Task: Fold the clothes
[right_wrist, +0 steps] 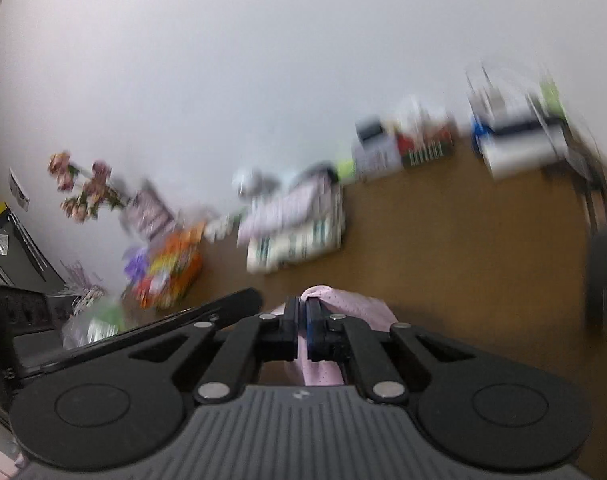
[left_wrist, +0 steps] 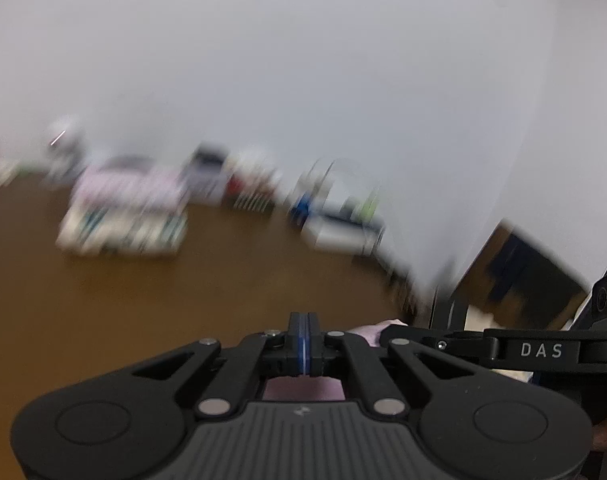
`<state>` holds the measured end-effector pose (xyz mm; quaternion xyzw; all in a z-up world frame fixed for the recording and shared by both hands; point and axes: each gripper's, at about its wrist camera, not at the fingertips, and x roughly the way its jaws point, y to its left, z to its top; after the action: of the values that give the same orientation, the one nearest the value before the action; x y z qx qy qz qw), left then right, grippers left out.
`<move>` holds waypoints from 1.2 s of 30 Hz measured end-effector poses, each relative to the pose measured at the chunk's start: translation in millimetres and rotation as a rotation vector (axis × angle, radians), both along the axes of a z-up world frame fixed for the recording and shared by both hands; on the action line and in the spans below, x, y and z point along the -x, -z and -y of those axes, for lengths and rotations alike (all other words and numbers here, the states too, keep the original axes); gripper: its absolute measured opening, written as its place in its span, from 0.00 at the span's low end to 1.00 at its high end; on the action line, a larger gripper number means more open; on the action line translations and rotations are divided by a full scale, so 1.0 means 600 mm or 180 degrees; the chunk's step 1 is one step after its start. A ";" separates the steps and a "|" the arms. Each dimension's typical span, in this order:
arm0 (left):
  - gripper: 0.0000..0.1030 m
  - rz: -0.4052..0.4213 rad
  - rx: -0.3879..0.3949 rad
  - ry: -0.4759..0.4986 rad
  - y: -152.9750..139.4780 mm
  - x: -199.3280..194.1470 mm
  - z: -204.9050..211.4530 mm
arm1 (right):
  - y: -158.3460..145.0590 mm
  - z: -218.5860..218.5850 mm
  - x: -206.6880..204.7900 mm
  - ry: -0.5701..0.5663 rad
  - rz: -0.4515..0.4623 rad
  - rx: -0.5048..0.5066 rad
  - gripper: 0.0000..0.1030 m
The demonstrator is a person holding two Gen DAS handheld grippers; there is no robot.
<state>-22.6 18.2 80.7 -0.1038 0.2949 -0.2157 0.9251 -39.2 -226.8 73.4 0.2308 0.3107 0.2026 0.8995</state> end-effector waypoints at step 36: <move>0.07 0.0501 0.0118 0.0281 -0.037 0.102 -0.025 | -0.002 0.034 0.135 -0.0739 0.0593 -0.0199 0.02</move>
<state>-83.8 33.0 103.1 -0.0906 0.2215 -0.2691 0.9329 -120.1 -247.3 74.8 0.2014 0.2440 0.3354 0.8874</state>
